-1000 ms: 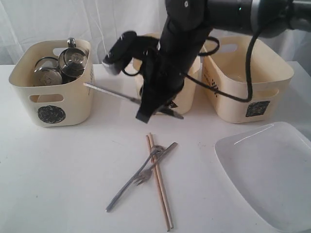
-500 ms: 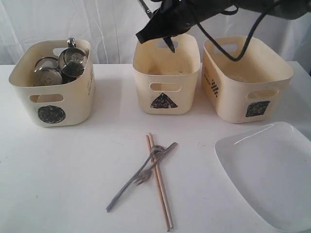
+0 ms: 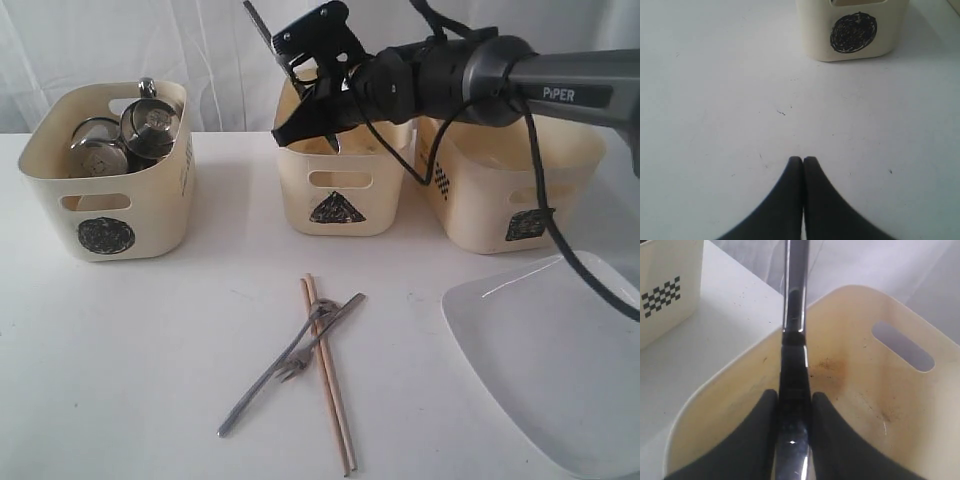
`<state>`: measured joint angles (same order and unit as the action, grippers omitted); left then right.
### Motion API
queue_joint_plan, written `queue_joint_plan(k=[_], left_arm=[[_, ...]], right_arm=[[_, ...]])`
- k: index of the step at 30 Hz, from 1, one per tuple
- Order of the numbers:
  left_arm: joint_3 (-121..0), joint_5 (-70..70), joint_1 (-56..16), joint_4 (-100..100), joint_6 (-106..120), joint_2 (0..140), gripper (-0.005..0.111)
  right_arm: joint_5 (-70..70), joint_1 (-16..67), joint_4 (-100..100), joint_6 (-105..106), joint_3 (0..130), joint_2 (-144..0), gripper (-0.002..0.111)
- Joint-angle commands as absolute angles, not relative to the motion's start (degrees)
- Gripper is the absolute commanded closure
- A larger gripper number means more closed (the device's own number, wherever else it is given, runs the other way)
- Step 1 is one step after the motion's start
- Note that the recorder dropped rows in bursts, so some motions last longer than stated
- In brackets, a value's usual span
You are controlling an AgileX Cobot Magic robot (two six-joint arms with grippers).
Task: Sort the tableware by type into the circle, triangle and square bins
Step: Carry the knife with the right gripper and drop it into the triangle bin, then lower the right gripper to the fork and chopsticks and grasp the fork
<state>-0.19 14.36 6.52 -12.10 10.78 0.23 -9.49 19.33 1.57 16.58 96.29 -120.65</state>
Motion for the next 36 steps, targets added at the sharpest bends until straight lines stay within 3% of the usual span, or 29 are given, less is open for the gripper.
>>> queue_joint_plan(k=[1, 4, 10, 13, 20, 27, 36], left_arm=[[0.0, 14.5, 6.7, -12.6, 10.2, 0.0, 0.107], [0.0, 14.5, 6.7, -12.6, 10.2, 0.0, 0.107], [0.0, 14.5, 6.7, -12.6, 10.2, 0.0, 0.107], [0.0, 14.5, 6.7, -12.6, 10.2, 0.0, 0.107], [0.0, 14.5, 6.7, -12.6, 10.2, 0.0, 0.107], [0.0, 14.5, 6.7, -12.6, 10.2, 0.0, 0.107], [0.0, 14.5, 6.7, -12.6, 10.2, 0.0, 0.107]], right_arm=[[-9.2, 17.5, 1.5, 15.8, 96.6, -120.1, 0.108], [-12.0, 16.0, 1.5, 13.9, 96.6, -120.1, 0.101], [-15.8, 15.0, 1.5, 13.5, 96.6, -120.1, 0.07], [-16.9, 15.0, 1.5, 13.5, 96.6, -119.1, 0.064], [-38.0, 15.0, 7.1, 11.4, 96.6, -108.7, 0.067], [-62.6, 19.9, 14.0, 14.2, 95.6, -104.8, 0.106], [-63.6, 32.6, 12.8, 45.5, 83.0, -108.9, 0.108]])
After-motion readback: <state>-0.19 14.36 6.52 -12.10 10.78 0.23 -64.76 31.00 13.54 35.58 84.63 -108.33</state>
